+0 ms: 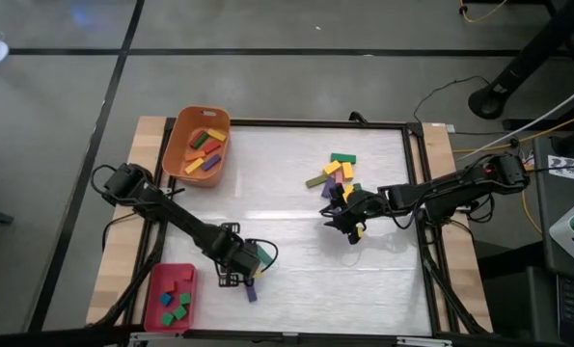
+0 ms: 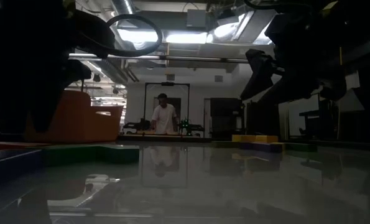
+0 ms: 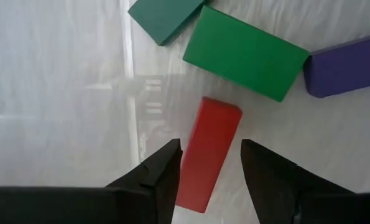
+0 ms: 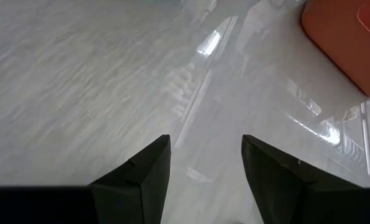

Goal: Sort blocks by size
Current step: Put the big red block into the orange bin

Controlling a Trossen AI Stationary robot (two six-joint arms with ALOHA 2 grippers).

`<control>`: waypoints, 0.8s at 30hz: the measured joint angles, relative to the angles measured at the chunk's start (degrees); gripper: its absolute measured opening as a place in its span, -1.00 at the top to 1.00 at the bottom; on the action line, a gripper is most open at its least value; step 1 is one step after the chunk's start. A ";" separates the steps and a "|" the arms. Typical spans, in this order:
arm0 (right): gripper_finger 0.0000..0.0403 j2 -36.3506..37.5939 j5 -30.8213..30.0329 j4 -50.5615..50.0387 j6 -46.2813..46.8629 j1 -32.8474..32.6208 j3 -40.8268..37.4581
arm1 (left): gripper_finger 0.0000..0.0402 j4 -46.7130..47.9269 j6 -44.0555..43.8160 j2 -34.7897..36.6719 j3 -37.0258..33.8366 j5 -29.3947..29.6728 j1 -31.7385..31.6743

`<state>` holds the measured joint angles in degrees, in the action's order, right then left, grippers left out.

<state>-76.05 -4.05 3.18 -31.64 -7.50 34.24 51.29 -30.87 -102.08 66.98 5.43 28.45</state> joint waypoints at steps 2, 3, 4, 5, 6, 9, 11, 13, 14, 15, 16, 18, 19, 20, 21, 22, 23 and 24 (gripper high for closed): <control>0.02 0.00 0.00 0.02 0.00 -0.01 0.00 | 0.23 -0.13 1.05 -0.33 -0.02 0.02 0.00; 0.02 0.00 0.00 0.00 0.00 -0.01 0.00 | 0.23 -0.32 1.56 -0.81 -0.02 0.02 0.00; 0.02 0.00 0.00 0.02 0.00 0.01 0.00 | 0.23 -0.55 1.94 -1.12 -0.02 0.02 0.00; 0.02 0.00 0.00 0.00 0.00 0.01 0.00 | 0.23 -0.88 2.56 -1.66 -0.02 -0.07 -0.01; 0.02 0.00 0.00 -0.08 0.00 0.00 -0.02 | 0.23 -1.24 2.80 -2.10 -0.02 -0.05 -0.07; 0.02 0.00 0.00 -0.11 0.00 0.01 -0.02 | 0.23 -0.95 3.01 -3.33 -0.02 0.07 -0.32; 0.02 0.00 0.00 -0.09 0.00 0.01 -0.02 | 0.23 -0.94 2.83 -4.09 -0.02 0.07 -0.55; 0.02 0.00 0.00 -0.09 0.00 0.00 -0.02 | 0.23 -1.00 2.84 -4.67 -0.04 -0.31 -0.83; 0.02 0.00 0.00 -0.09 0.00 -0.01 -0.02 | 0.23 -1.06 2.89 -4.92 -0.04 -0.59 -1.04; 0.02 0.00 0.00 -0.13 0.00 0.00 -0.02 | 0.24 -1.10 3.10 -5.12 -0.02 -1.07 -1.26; 0.02 0.00 0.00 -0.07 0.00 0.00 -0.02 | 0.26 -1.14 3.67 -5.14 -0.02 -1.49 -1.43; 0.02 0.00 0.00 -0.12 0.00 0.00 -0.02 | 0.34 -1.32 4.70 -5.16 -0.02 -2.36 -1.86; 0.02 0.00 0.00 -0.09 0.00 -0.01 -0.02 | 0.40 -1.40 5.08 -5.16 -0.02 -2.60 -2.15; 0.02 0.00 0.00 -0.11 0.00 -0.01 -0.02 | 0.46 -1.35 5.44 -5.13 0.00 -2.73 -2.45; 0.02 0.00 0.00 -0.09 0.00 0.01 -0.02 | 0.52 -1.22 5.44 -5.09 0.00 -2.82 -2.84; 0.02 0.00 0.00 -0.10 0.00 0.00 -0.02 | 0.58 -1.18 5.42 -5.07 0.00 -3.08 -3.32; 0.02 0.00 0.00 -0.09 0.00 0.01 -0.02 | 0.59 -1.00 5.45 -5.07 0.00 -2.98 -3.86; 0.02 0.00 0.00 -0.11 0.00 -0.01 -0.02 | 0.59 -0.81 5.51 -5.07 0.00 -3.02 -4.48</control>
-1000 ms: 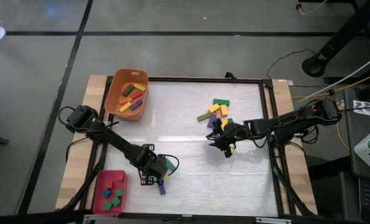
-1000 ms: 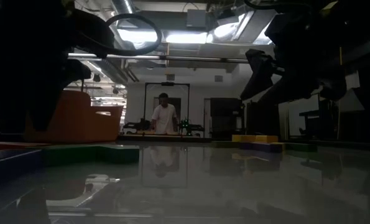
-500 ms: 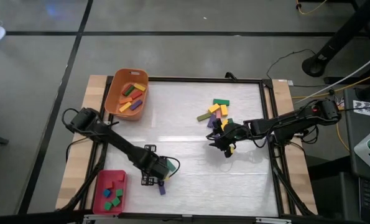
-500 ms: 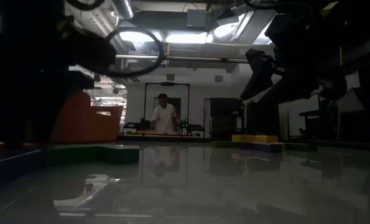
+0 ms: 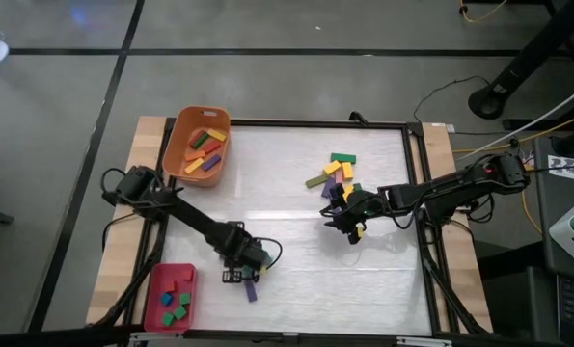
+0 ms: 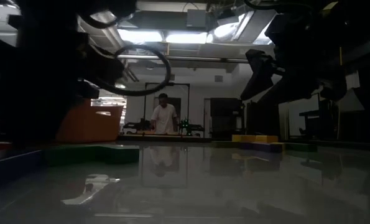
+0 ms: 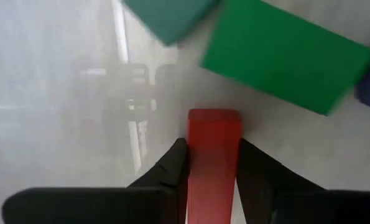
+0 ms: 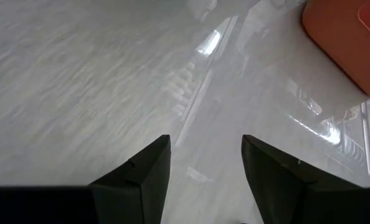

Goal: Sort blocks by size
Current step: Put the big red block into the orange bin

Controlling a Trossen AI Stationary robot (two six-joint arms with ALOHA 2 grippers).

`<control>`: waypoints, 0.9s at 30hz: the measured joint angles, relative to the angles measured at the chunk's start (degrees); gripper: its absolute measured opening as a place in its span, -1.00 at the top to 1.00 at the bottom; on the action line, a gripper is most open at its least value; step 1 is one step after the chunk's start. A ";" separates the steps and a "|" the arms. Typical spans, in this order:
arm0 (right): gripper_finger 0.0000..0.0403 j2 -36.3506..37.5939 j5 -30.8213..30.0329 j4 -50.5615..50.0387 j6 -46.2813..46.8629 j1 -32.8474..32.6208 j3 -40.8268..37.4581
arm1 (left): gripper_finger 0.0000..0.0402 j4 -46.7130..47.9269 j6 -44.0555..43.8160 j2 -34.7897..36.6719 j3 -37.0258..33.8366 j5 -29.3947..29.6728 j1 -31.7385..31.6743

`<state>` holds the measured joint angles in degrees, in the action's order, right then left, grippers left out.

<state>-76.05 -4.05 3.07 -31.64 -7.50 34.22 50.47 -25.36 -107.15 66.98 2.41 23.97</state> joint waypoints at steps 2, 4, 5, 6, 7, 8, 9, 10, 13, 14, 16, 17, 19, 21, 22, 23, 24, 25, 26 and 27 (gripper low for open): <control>0.02 0.00 0.00 0.02 0.00 0.01 0.00 | 0.59 0.39 0.64 0.02 0.00 0.07 -1.31; 0.02 0.00 0.00 0.00 0.00 0.00 0.00 | 0.59 1.40 1.88 0.33 -0.02 0.69 -2.64; 0.02 0.00 0.00 0.00 0.00 0.00 0.00 | 0.59 2.29 2.50 0.67 -0.06 0.98 -3.47; 0.02 0.00 0.00 0.00 0.00 0.00 0.00 | 0.59 3.58 3.47 1.05 -0.09 1.23 -4.34; 0.02 0.00 0.00 0.00 0.00 0.01 0.00 | 0.59 5.10 4.08 1.73 -0.13 1.42 -5.22; 0.02 0.00 0.00 0.02 0.00 -0.01 0.00 | 0.59 6.58 4.60 2.60 -0.13 1.66 -6.14; 0.02 0.00 0.00 0.00 0.00 -0.01 0.00 | 0.59 8.12 4.85 3.61 -0.13 2.12 -7.09; 0.02 0.00 0.00 0.00 0.00 0.00 0.00 | 0.59 9.49 5.28 4.69 -0.13 2.45 -8.02; 0.02 0.00 0.00 0.00 0.00 0.00 0.00 | 0.59 12.94 6.98 8.26 -0.13 5.04 -11.03; 0.02 0.00 0.00 -0.02 0.00 -0.01 0.00 | 0.59 13.85 7.82 9.77 -0.13 6.07 -12.17; 0.02 0.00 -0.01 -0.01 0.03 0.00 0.00 | 0.59 15.64 8.54 12.99 -0.13 8.46 -14.39; 0.02 0.00 0.00 0.00 0.26 -0.01 0.00 | 0.59 16.23 8.91 14.52 -0.12 9.68 -15.54; 0.02 0.00 -0.02 0.00 2.11 -0.01 0.00 | 0.59 17.23 9.05 17.94 -0.13 12.95 -17.90; 0.02 0.00 -1.05 0.00 4.44 -0.01 0.00 | 0.59 18.09 9.42 21.64 -0.11 17.21 -20.23; 0.02 0.00 -2.02 -0.03 5.53 -0.02 0.00 | 0.59 18.54 9.52 23.25 -0.11 19.71 -21.36; 0.02 0.00 -3.14 -0.10 6.59 -0.03 0.00 | 0.58 18.46 9.50 25.07 -0.11 21.94 -22.62; 0.02 0.00 -4.40 -0.11 7.91 -0.03 0.00 | 0.58 18.11 9.50 26.73 -0.11 24.21 -23.76; 0.02 0.00 -5.76 -0.20 9.36 -0.03 0.00 | 0.58 18.01 9.44 28.19 -0.09 26.08 -25.00; 0.02 0.00 -7.26 -0.17 10.65 -0.03 0.00 | 0.59 17.99 9.37 29.78 -0.09 27.81 -26.32; 0.02 0.00 -8.64 -0.21 12.03 -0.03 0.00 | 0.59 17.99 9.19 31.00 -0.07 29.45 -27.49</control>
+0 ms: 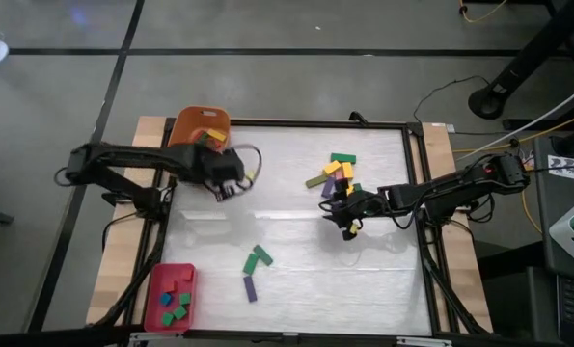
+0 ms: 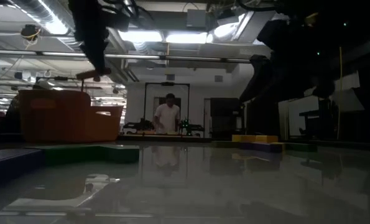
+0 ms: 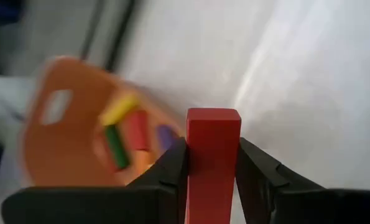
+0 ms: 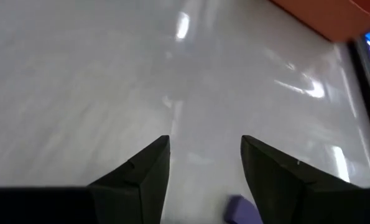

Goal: Sort blocks by size
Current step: Put the big red block into the orange bin, then put the big purple block into the orange bin

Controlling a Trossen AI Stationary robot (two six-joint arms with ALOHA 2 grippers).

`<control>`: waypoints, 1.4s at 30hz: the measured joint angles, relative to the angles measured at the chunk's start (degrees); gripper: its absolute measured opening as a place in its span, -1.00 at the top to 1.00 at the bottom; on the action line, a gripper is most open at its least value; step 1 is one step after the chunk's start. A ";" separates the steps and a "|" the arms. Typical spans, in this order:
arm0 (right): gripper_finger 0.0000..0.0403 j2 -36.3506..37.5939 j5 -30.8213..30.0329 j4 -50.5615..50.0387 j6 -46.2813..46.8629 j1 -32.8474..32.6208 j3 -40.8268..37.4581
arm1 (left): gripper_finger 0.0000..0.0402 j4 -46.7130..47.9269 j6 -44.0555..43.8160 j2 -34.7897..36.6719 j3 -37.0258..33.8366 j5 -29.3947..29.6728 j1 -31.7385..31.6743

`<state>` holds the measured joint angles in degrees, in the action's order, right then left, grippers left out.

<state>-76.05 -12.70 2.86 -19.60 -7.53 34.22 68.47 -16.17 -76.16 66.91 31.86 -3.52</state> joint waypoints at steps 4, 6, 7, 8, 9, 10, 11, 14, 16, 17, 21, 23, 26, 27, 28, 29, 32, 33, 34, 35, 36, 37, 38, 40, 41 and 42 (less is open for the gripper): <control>0.02 0.00 -3.77 -0.08 5.11 0.00 0.00 | 0.55 0.09 -2.13 3.45 0.03 5.21 -5.17; 0.02 0.00 -4.34 -0.14 7.01 0.00 0.00 | 0.50 0.04 -2.55 3.97 0.03 5.87 -7.87; 0.02 0.00 -4.34 -0.10 7.64 0.00 0.00 | 0.48 0.04 -2.71 4.04 0.03 5.87 -9.08; 0.02 0.00 -4.34 -0.21 8.20 0.00 0.00 | 0.45 0.04 -2.88 3.97 0.03 5.87 -10.22; 0.02 0.00 -4.34 -0.43 8.95 0.00 0.00 | 0.42 -0.12 -2.93 3.83 0.03 5.87 -11.32; 0.02 0.00 -4.34 -0.80 9.83 0.00 0.00 | 0.39 -0.25 -2.92 3.57 0.03 5.91 -12.34; 0.02 0.00 -4.36 -1.50 10.90 0.00 0.00 | 0.35 -0.17 -2.92 3.28 0.03 5.90 -13.43; 0.02 0.00 -4.43 -4.33 15.00 0.00 0.00 | 0.25 -0.22 -2.92 2.26 0.03 5.90 -16.35; 0.02 0.00 -4.45 -6.76 17.49 0.04 0.00 | 0.17 -0.13 -2.92 1.66 0.03 5.91 -18.08; 0.02 0.00 -4.46 -7.78 18.52 0.04 0.00 | 0.14 -0.22 -2.93 1.31 0.03 5.90 -18.84; 0.02 0.00 -4.84 -10.46 22.81 0.04 0.00 | 0.05 -0.67 -5.96 0.45 0.03 5.87 -20.91; 0.02 0.00 -4.87 -10.80 24.66 0.04 0.00 | 0.04 -0.81 -8.11 0.22 0.03 5.85 -21.43; 0.02 0.00 -4.87 -10.78 27.31 0.04 0.00 | 0.05 -2.22 -9.55 0.17 0.03 5.87 -21.78; 0.02 0.00 -4.87 -10.83 28.41 0.04 0.00 | 0.06 -2.68 -9.53 0.17 0.03 5.87 -21.77; 0.02 -0.01 -4.87 -10.82 29.46 0.04 0.00 | 0.06 -2.88 -9.30 0.17 0.03 5.85 -21.75; 0.02 -0.22 -4.89 -10.69 30.46 0.00 0.00 | 0.07 -3.38 -9.22 0.17 0.03 5.85 -21.71; 0.02 -1.70 -5.53 -10.81 34.26 -0.02 0.00 | 0.07 -4.98 -9.58 0.17 0.03 5.78 -21.66; 0.02 -2.53 -5.82 -10.47 35.81 -0.02 0.00 | 0.07 -5.60 -9.72 0.17 0.03 5.66 -21.61; 0.02 -3.39 -5.81 -10.52 37.35 -0.02 0.00 | 0.07 -5.76 -9.85 0.17 0.03 5.60 -21.60; 0.02 -4.43 -5.80 -10.76 38.76 -0.02 0.00 | 0.07 -5.88 -10.04 0.17 0.03 5.51 -21.60; 0.02 -5.42 -5.78 -10.54 40.16 -0.02 0.00 | 0.07 -6.32 -10.28 0.17 0.03 5.48 -21.60; 0.02 -6.38 -5.78 -10.37 41.47 -0.02 0.00 | 0.07 -6.63 -10.45 0.17 0.03 5.47 -21.60; 0.02 -7.14 -5.78 -10.35 42.75 -0.02 0.00 | 0.07 -6.65 -10.44 0.17 0.03 5.44 -21.60; 0.02 -8.41 -6.24 -10.35 45.15 -0.02 0.00 | 0.07 -6.78 -10.44 0.17 0.03 5.46 -21.60; 0.02 -8.87 -7.17 -10.28 46.35 -0.03 0.00 | 0.07 -6.75 -10.38 0.17 0.03 5.44 -21.60; 0.02 -9.08 -7.98 -10.16 47.41 -0.04 0.00 | 0.07 -6.75 -9.99 0.17 0.03 5.44 -21.60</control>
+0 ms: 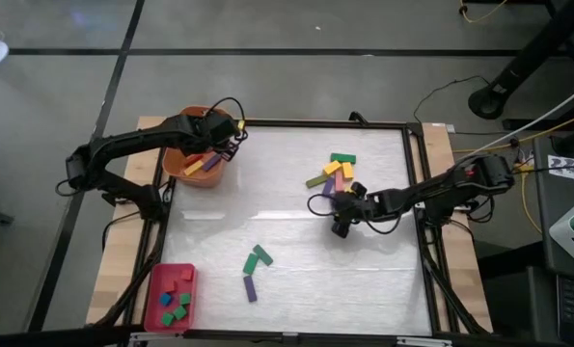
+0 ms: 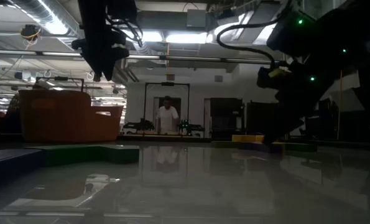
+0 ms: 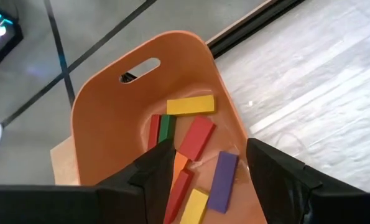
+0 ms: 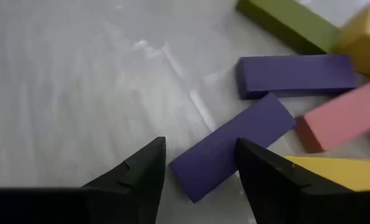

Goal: Sort blocks by size
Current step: Put the big purple block into the orange bin

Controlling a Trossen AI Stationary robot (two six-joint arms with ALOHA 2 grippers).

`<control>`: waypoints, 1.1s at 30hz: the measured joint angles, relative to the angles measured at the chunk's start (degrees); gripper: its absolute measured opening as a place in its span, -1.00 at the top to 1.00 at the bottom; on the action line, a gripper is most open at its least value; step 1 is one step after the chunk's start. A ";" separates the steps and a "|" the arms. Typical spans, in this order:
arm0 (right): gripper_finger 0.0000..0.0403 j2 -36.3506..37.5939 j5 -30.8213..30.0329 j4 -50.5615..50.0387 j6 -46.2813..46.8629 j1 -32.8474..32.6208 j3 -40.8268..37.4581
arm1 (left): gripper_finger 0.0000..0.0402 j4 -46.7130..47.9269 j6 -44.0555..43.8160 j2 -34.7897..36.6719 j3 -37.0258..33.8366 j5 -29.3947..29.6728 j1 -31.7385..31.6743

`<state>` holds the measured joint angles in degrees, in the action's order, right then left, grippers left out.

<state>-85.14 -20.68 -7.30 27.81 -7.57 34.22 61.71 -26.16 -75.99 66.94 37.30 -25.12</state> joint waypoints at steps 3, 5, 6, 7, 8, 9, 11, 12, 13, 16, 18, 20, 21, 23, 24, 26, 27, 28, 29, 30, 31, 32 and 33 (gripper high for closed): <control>0.02 -0.31 -2.47 -0.15 3.13 0.02 0.00 | 0.07 -0.01 1.62 0.00 0.00 0.00 0.00; 0.02 -0.31 -3.67 -0.09 4.31 0.02 0.00 | 0.07 0.00 2.09 0.00 0.00 -0.02 0.00; 0.02 -0.31 -3.92 -0.21 5.03 0.02 0.00 | 0.07 0.00 2.14 0.00 0.00 0.00 0.00; 0.02 -0.31 -4.27 -0.32 5.51 0.02 0.00 | 0.07 0.00 2.17 0.00 0.00 -0.02 0.00; 0.02 -0.31 -4.33 -0.33 6.20 0.02 0.00 | 0.07 0.00 2.19 0.00 0.00 -0.01 0.00; 0.02 -0.42 -4.35 -0.30 6.75 0.02 0.00 | 0.07 0.00 2.43 0.00 0.00 -0.02 0.00; 0.02 -1.06 -4.60 -0.25 7.78 0.02 0.00 | 0.07 -0.02 2.97 0.00 0.00 0.00 0.00; 0.02 -1.16 -4.68 -0.38 8.30 0.02 0.00 | 0.07 -0.04 3.41 0.00 0.00 -0.01 0.00; 0.02 -1.73 -4.71 -0.12 8.96 0.02 0.08 | 0.07 -0.02 3.83 0.00 0.00 -0.02 0.00; 0.02 -2.95 -5.30 0.51 9.68 0.02 0.20 | 0.07 -0.19 3.87 0.00 0.00 -0.02 0.00; 0.02 -3.74 -5.80 1.09 9.66 0.00 0.22 | 0.07 -0.58 3.87 0.00 0.00 -0.04 0.00; 0.02 -4.24 -6.04 1.36 9.64 0.00 0.24 | 0.07 -0.88 3.87 0.00 0.00 -0.04 0.00; 0.02 -4.66 -6.29 1.83 9.46 0.00 0.20 | 0.07 -0.95 3.87 0.00 0.00 -0.04 0.00; 0.02 -4.80 -6.61 2.96 8.79 0.02 0.20 | 0.07 -0.91 3.87 -0.02 0.00 -0.04 0.00; 0.02 -4.84 -6.53 3.58 7.99 0.04 0.16 | 0.07 -0.91 3.92 -0.02 0.00 -0.04 0.00; 0.02 -4.91 -5.94 5.84 6.10 0.04 0.09 | 0.07 -0.90 4.05 -0.02 0.00 -0.04 0.00; 0.02 -4.99 -5.06 7.08 5.12 0.04 0.09 | 0.07 -0.90 4.07 -0.02 0.00 -0.04 0.00; 0.02 -5.01 -4.02 8.24 4.45 0.08 0.05 | 0.07 -0.90 4.07 -0.02 0.00 -0.04 0.00; 0.02 -5.04 -2.98 9.39 3.48 0.09 0.02 | 0.07 -0.90 4.07 -0.02 0.00 -0.04 0.00; 0.02 -5.07 -2.27 10.32 2.68 0.04 0.01 | 0.07 -0.90 4.07 -0.02 0.00 -0.04 0.00; 0.02 -5.09 -1.97 10.80 2.03 0.02 0.01 | 0.07 -0.90 4.06 -0.02 0.00 -0.04 0.00; 0.02 -5.10 -2.04 10.86 1.87 0.02 0.04 | 0.07 -0.90 4.07 -0.02 0.00 -0.04 0.00; 0.02 -5.11 -2.40 10.48 1.88 0.02 0.25 | 0.07 -0.90 4.07 -0.02 0.00 -0.04 0.00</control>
<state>-90.24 -23.08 3.18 29.69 -7.55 34.47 60.82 -22.09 -76.01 66.94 37.26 -25.12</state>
